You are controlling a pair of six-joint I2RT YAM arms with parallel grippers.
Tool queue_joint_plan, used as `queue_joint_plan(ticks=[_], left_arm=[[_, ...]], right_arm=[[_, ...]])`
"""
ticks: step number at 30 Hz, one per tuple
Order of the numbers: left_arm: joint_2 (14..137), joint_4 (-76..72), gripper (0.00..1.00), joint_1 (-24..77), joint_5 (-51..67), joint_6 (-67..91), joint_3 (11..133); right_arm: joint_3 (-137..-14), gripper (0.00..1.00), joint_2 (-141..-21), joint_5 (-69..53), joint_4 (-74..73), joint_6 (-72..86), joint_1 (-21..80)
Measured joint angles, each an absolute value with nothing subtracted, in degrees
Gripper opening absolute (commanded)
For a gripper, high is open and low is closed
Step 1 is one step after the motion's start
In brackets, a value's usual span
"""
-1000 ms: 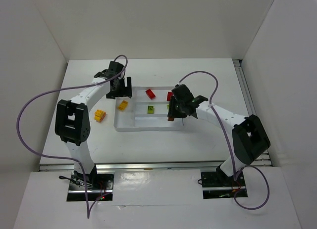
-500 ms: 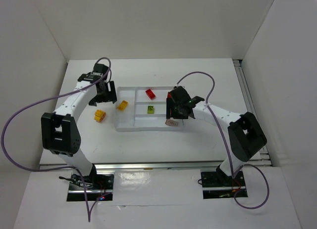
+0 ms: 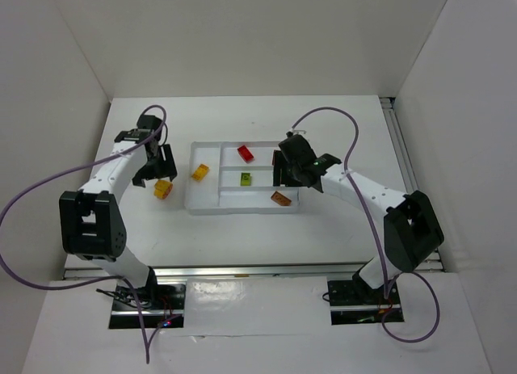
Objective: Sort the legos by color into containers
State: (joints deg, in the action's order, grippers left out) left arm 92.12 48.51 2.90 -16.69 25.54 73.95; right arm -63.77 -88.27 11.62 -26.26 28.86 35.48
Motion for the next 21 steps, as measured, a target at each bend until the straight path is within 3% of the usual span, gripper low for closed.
queue_joint_plan(ticks=[5, 21], left_arm=[[92.53, 44.71, 0.92, -1.15, -11.44, 22.94, 72.1], [97.01, 38.98, 0.82, -1.39, -5.74, 19.51, 71.72]], right_arm=[[-63.77, 0.7, -88.25, 11.86, -26.83, 28.45, 35.48], [-63.77, 0.7, -88.25, 11.49, -26.92, 26.96, 33.76]])
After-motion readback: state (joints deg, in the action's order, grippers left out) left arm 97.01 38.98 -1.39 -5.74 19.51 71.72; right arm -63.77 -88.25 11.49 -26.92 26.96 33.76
